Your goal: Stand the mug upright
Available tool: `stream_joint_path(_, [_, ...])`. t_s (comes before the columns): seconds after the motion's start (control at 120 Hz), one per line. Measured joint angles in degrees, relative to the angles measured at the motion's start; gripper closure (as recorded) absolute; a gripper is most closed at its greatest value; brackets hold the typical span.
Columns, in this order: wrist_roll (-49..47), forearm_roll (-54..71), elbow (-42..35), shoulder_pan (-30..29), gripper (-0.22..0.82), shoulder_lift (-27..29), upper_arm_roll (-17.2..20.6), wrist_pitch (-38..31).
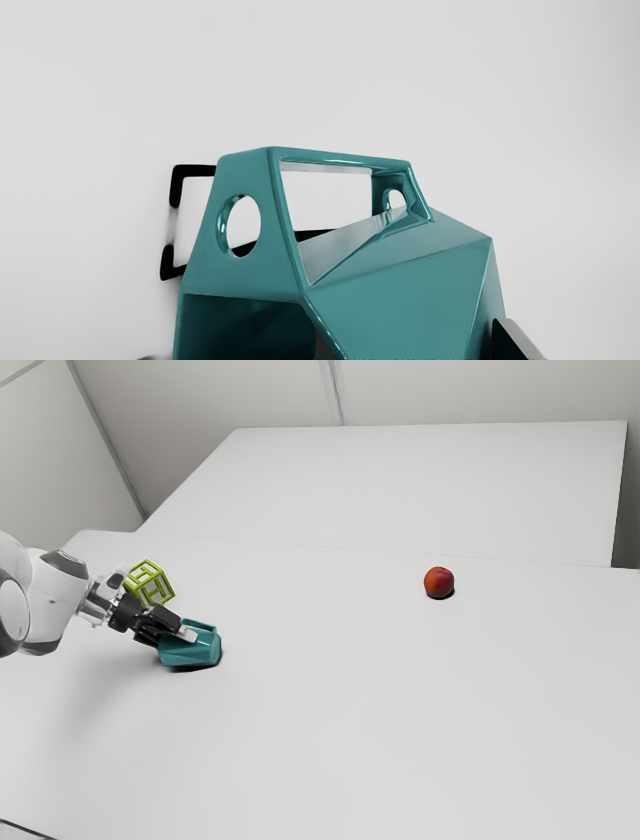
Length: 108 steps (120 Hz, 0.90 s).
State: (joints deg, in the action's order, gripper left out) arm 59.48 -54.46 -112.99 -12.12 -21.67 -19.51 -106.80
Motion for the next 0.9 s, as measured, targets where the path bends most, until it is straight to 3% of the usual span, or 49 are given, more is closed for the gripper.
stream_joint_path(0.35, [0.1,-0.1,0.0,0.2,0.66,0.9,0.0,-0.4])
stream_joint_path(0.625, [0.2,0.7,-0.1,2.5,0.74,5.3,0.1,-1.0])
stream_joint_path(0.9, [0.0,5.7,-0.8,10.4,0.77,10.4,0.2,-4.5])
